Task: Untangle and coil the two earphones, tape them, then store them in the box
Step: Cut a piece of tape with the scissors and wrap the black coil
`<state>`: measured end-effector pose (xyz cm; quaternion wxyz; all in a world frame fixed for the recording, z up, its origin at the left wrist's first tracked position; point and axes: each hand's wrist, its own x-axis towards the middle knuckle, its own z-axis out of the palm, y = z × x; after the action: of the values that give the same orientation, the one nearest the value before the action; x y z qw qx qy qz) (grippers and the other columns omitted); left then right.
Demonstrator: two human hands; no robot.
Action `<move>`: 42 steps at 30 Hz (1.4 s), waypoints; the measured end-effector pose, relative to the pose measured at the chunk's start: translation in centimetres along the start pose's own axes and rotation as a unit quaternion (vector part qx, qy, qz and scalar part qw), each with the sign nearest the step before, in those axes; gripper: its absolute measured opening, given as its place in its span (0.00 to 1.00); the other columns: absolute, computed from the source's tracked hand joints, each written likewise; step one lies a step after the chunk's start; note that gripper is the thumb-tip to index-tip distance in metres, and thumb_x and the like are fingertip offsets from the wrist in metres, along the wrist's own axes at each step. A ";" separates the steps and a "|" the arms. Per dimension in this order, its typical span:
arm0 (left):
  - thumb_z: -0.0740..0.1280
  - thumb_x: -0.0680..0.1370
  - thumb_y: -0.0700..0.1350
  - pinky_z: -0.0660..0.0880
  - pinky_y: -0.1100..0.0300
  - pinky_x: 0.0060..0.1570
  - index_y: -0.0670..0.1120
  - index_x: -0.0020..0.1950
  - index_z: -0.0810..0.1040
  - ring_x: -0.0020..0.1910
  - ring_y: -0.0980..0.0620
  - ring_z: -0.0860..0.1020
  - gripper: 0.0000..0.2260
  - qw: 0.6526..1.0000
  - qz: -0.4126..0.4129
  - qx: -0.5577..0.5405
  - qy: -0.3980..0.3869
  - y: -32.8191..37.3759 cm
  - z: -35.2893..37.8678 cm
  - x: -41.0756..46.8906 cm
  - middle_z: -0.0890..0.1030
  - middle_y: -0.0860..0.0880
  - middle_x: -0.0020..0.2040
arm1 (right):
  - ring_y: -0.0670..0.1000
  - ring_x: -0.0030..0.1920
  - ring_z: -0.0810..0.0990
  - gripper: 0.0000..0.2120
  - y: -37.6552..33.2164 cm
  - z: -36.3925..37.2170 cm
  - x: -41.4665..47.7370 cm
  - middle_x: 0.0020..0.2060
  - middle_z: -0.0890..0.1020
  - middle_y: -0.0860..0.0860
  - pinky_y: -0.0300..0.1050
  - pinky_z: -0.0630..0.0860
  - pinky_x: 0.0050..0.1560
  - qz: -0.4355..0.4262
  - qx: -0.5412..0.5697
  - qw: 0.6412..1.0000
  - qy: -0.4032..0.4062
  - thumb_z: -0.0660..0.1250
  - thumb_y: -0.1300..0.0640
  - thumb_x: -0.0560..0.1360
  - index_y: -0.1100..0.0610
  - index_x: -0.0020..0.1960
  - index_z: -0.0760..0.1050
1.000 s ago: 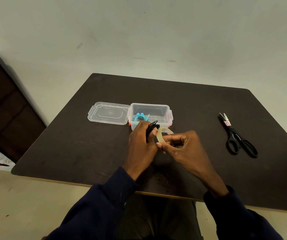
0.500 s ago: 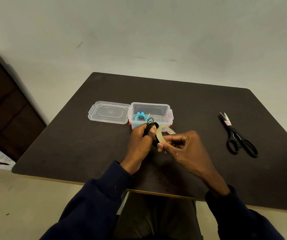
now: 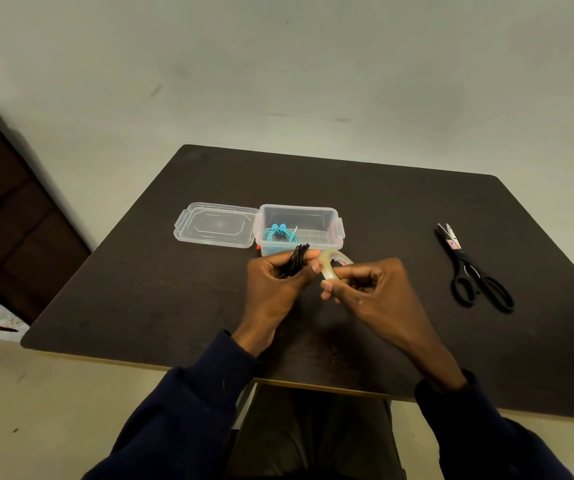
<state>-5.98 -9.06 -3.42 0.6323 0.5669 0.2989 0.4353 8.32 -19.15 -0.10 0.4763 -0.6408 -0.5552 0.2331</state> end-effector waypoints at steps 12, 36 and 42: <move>0.76 0.74 0.41 0.79 0.66 0.48 0.48 0.51 0.84 0.47 0.57 0.84 0.07 0.973 0.176 0.137 0.057 -1.2 0.6 0.2 0.85 0.54 0.45 | 0.53 0.40 0.86 0.03 0.2 0.2 -0.1 0.38 0.87 0.48 0.56 0.84 0.47 0.015 0.000 1.000 0.003 0.74 0.60 0.75 0.56 0.47 0.87; 0.68 0.81 0.39 0.82 0.53 0.51 0.38 0.51 0.83 0.42 0.49 0.81 0.06 0.998 -0.034 0.042 -0.031 2.3 0.3 2.3 0.87 0.43 0.45 | 0.45 0.42 0.84 0.04 1.7 -1.2 -2.6 0.38 0.87 0.44 0.31 0.76 0.48 0.011 -0.009 1.000 0.019 0.73 0.59 0.76 0.53 0.44 0.86; 0.67 0.82 0.43 0.82 0.58 0.46 0.39 0.51 0.83 0.38 0.50 0.83 0.09 0.986 0.040 0.160 -0.032 3.5 0.7 3.7 0.87 0.48 0.42 | 0.39 0.56 0.81 0.08 3.9 -1.4 -4.0 0.51 0.86 0.39 0.37 0.76 0.62 0.035 -0.030 0.999 0.019 0.74 0.58 0.74 0.51 0.53 0.86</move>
<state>-4.43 -6.14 0.58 0.5251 0.6857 0.3212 0.3884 10.25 -23.05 -3.77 0.4590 -0.6781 -0.5300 0.2205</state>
